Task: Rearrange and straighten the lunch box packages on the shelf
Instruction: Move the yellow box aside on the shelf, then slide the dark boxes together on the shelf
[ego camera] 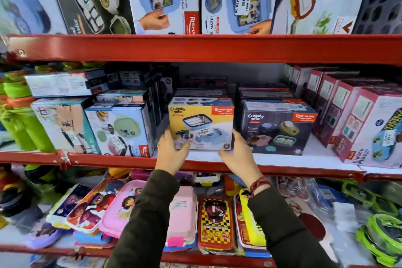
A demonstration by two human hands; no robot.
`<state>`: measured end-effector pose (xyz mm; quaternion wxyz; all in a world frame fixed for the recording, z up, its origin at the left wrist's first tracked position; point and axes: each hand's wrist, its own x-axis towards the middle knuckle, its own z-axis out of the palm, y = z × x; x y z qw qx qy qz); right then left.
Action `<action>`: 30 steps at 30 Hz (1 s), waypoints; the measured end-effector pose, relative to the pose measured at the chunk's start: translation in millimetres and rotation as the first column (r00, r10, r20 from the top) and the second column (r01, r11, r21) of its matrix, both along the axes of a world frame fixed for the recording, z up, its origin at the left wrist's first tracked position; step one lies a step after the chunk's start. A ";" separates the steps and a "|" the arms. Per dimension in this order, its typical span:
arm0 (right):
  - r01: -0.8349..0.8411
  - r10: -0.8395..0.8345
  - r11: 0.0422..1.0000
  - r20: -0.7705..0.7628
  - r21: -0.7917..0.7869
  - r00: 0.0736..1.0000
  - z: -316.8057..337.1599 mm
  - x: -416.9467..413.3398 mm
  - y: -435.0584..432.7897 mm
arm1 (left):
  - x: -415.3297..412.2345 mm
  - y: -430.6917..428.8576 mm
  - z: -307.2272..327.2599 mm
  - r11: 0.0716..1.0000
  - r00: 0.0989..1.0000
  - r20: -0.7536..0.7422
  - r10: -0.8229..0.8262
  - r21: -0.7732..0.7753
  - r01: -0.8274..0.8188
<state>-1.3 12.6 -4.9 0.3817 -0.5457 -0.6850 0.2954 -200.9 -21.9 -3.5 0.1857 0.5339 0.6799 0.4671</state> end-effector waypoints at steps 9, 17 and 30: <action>0.041 -0.030 0.986 -0.072 0.162 0.997 -0.3 23.5 -29.1 | -37.6 -26.7 -5.7 0.960 0.955 -0.182 -0.235 0.112 0.258; 0.071 0.023 0.974 -0.406 0.213 0.913 21.1 25.9 -36.7 | -45.0 -34.4 9.9 0.922 0.953 0.101 -0.284 0.303 0.243; 0.062 0.015 0.970 -0.314 0.235 0.949 17.5 4.6 -8.6 | -32.9 -7.6 10.9 0.972 0.990 0.079 -0.120 0.210 0.101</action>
